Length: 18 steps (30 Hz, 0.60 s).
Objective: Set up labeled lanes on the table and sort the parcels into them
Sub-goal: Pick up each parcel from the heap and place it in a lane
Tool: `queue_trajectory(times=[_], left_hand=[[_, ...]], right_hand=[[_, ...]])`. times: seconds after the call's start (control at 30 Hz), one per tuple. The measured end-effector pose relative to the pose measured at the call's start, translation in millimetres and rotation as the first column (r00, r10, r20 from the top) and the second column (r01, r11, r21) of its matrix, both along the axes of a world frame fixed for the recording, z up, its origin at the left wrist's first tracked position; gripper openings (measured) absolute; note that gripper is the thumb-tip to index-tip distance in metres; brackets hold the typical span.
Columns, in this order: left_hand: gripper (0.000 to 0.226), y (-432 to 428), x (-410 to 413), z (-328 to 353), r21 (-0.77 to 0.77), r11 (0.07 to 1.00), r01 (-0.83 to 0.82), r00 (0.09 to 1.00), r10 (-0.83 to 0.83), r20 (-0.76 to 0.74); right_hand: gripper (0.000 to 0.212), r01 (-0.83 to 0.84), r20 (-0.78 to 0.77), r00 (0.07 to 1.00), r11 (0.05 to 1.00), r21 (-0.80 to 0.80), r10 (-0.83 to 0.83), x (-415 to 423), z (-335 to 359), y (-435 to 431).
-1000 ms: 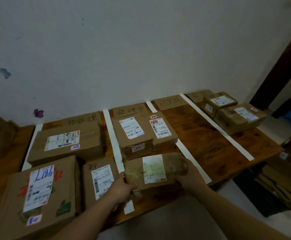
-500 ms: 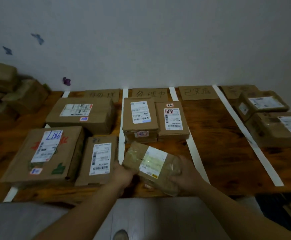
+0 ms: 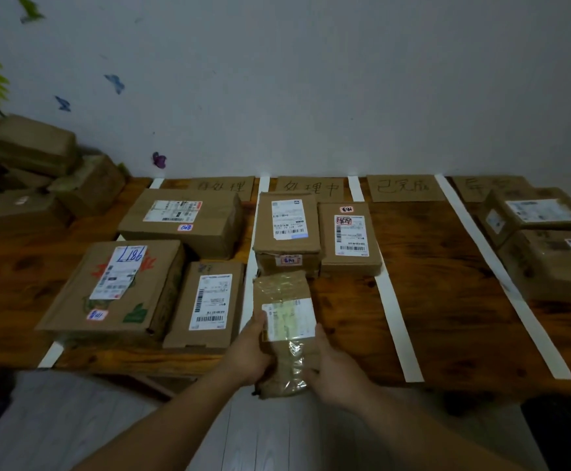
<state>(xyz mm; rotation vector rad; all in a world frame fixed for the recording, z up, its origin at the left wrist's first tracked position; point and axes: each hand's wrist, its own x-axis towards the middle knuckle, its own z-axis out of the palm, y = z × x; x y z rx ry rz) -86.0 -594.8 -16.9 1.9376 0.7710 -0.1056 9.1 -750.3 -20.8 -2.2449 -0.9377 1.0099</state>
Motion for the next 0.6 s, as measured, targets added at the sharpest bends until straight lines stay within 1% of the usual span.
queue_trajectory(times=[0.1, 0.2, 0.27, 0.33, 0.4, 0.43, 0.5, 0.53, 0.6], left_hand=[[0.063, 13, 0, 0, 0.091, 0.995, 0.044, 0.999, -0.046, 0.014], [0.062, 26, 3, 4, 0.169, 0.976, 0.139, 0.99, -0.132, -0.052], [0.068, 35, 5, 11, 0.21, 0.95, 0.232, 0.969, -0.207, -0.134], [0.075, 46, 3, 20, 0.231, 0.933, 0.278, 0.952, -0.235, -0.196], [0.074, 59, -4, 33, 0.262, 0.934, 0.244, 0.964, -0.203, -0.174], [0.073, 67, -9, 41, 0.285, 0.933, 0.218, 0.972, -0.182, -0.149], [0.073, 88, -27, 61, 0.32, 0.932, 0.17, 0.984, -0.145, -0.101], [0.072, 101, -37, 73, 0.345, 0.929, 0.137, 0.99, -0.118, -0.076], [0.069, 132, -65, 96, 0.432, 0.899, 0.068, 0.998, -0.056, -0.041]], right_hand=[[0.09, -0.008, -0.015, 1.0, 1.0, 0.011, 0.008, -3, 1, 10], [0.091, -0.013, 0.003, 1.0, 0.999, -0.032, 0.013, -8, 6, 18], [0.093, -0.059, 0.03, 0.998, 0.993, -0.106, 0.063, -9, 9, 25], [0.095, -0.117, 0.085, 0.986, 0.964, -0.238, 0.141, -7, 17, 34], [0.096, -0.082, 0.167, 0.977, 0.952, -0.296, 0.136, -4, 31, 44], [0.093, -0.067, 0.235, 0.962, 0.956, -0.286, 0.138, -4, 40, 50], [0.078, -0.087, 0.372, 0.912, 0.967, -0.24, 0.175, -6, 60, 71], [0.071, -0.109, 0.421, 0.886, 0.97, -0.217, 0.193, -9, 72, 87], [0.064, -0.161, 0.476, 0.847, 0.968, -0.194, 0.236, -21, 96, 128]])
